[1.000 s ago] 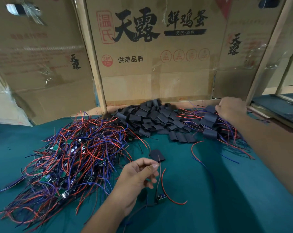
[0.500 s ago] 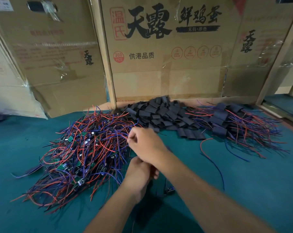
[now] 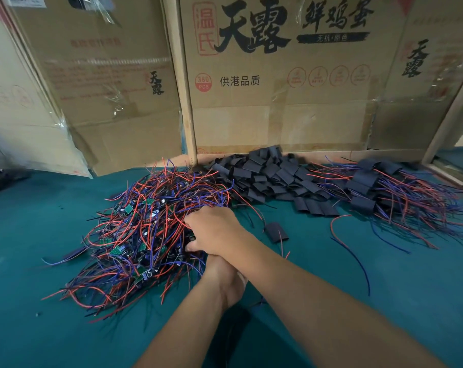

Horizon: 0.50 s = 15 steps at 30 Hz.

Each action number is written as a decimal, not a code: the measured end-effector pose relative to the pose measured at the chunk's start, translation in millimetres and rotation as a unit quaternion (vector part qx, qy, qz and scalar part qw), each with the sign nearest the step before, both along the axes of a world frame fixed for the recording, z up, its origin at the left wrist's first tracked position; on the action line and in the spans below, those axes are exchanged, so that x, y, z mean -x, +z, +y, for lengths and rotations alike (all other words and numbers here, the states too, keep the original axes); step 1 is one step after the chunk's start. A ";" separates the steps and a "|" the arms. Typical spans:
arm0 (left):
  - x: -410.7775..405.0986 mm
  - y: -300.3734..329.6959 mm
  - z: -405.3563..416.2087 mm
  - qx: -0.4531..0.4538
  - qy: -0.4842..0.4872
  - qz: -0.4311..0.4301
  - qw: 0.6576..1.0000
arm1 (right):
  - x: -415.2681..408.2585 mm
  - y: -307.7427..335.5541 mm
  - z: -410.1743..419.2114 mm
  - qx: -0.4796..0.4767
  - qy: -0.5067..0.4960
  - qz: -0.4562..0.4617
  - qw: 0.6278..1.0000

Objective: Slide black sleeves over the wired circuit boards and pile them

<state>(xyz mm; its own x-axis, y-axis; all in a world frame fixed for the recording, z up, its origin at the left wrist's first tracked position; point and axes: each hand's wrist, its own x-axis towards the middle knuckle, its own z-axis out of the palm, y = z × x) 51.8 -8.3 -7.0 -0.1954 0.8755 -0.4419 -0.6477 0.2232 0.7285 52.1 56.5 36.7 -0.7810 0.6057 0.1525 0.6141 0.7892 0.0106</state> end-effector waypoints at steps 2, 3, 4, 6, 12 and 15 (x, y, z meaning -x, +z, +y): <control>2.3 -1.5 0.1 0.002 -0.010 -0.013 1.000 | 6.7 0.9 -2.1 -0.027 -0.002 -0.021 0.999; 2.8 -2.0 -0.6 -0.006 -0.017 -0.013 1.000 | 7.8 0.6 -3.9 -0.042 -0.006 -0.017 0.999; 2.8 -1.4 -1.9 -0.018 -0.025 -0.009 0.999 | 7.8 0.2 -5.4 -0.059 -0.010 -0.013 0.998; 1.8 -0.9 -4.6 -0.042 -0.040 0.013 0.998 | 3.5 0.6 -9.6 -0.080 -0.007 0.003 0.997; -9.3 5.2 -10.4 -0.094 -0.080 0.142 0.982 | -24.6 14.5 -18.2 -0.112 0.014 0.058 0.992; -12.9 11.1 -9.6 -0.115 -0.096 0.202 0.968 | -45.8 28.4 -22.9 -0.138 0.013 0.100 0.985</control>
